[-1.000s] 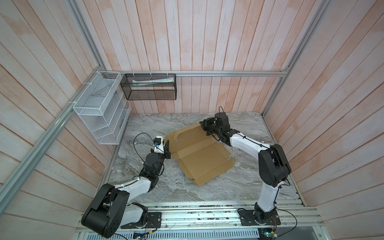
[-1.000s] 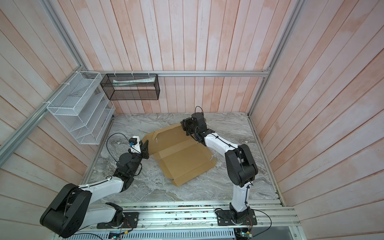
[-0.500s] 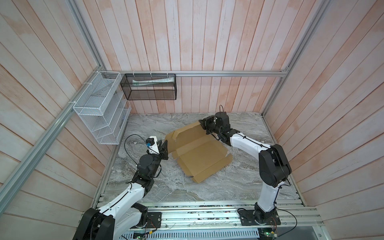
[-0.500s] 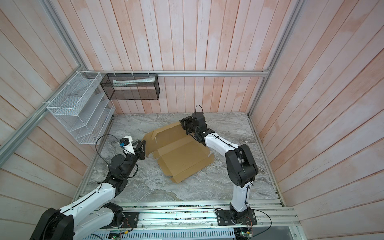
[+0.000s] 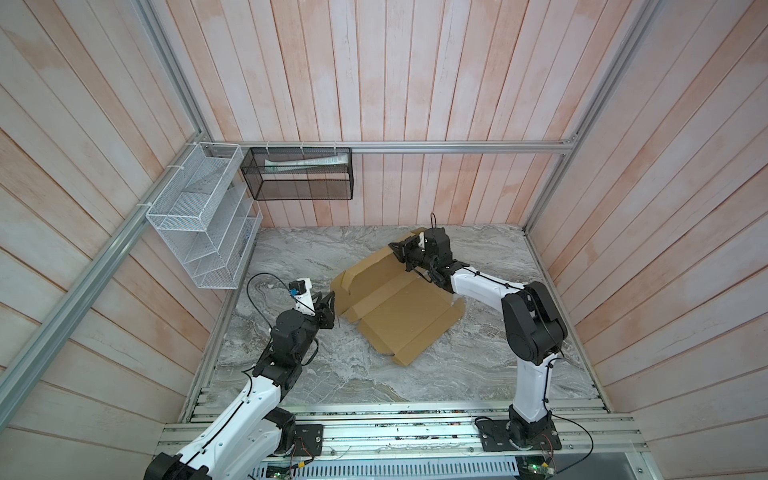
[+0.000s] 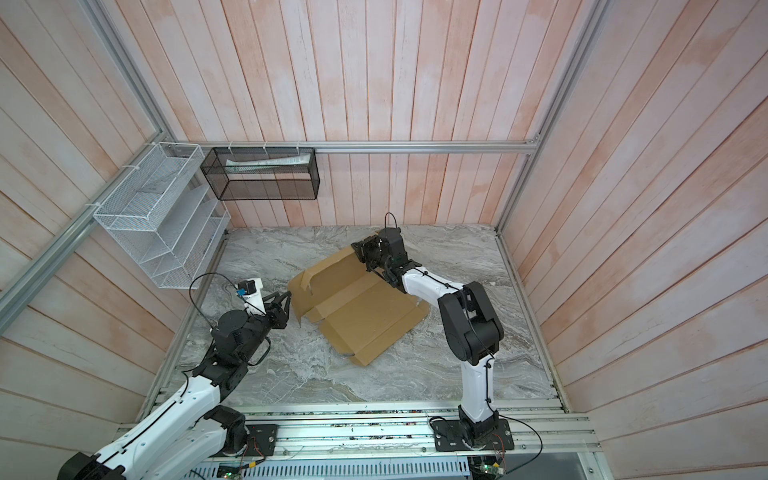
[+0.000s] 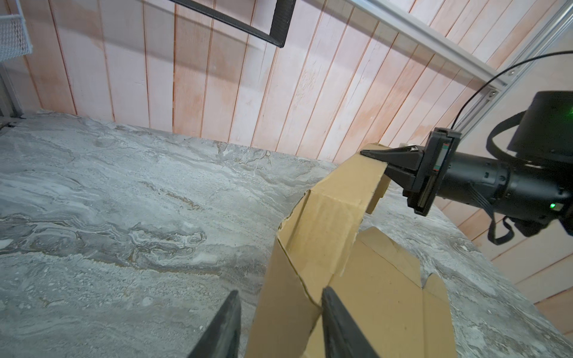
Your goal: Fold the paper box
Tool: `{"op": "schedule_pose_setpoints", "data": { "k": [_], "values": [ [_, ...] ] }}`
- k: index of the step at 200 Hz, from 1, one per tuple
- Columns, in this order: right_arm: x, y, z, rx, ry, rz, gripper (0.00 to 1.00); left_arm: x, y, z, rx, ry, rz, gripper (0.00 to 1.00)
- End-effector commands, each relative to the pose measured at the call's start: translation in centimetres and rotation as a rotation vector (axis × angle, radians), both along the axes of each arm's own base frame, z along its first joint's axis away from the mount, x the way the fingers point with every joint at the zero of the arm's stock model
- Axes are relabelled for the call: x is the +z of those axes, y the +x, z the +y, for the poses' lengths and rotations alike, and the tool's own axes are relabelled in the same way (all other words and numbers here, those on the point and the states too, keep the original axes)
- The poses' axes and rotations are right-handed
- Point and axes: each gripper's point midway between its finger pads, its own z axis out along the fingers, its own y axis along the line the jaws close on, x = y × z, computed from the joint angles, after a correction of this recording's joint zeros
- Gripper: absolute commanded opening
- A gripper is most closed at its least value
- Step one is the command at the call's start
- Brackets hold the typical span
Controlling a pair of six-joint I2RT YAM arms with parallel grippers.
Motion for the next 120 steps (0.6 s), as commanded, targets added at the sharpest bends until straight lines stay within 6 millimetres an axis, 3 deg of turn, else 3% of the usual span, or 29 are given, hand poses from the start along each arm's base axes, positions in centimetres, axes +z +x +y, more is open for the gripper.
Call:
{"op": "schedule_pose_setpoints", "data": {
  "k": [1,78,120],
  "values": [
    [1.2,0.6,0.8,0.059,0.009,-0.075,0.02,-0.6,0.0,0.8,0.04,0.0,0.061,0.47],
    [0.3,0.8,0.6,0.089,0.003,-0.096,0.01,-3.0,-0.4,2.9,0.098,0.043,0.173,0.47],
    [0.6,0.9,0.6,0.091,0.002,-0.108,0.01,-2.9,-0.5,3.6,0.12,0.039,0.167,0.47]
  ]
}}
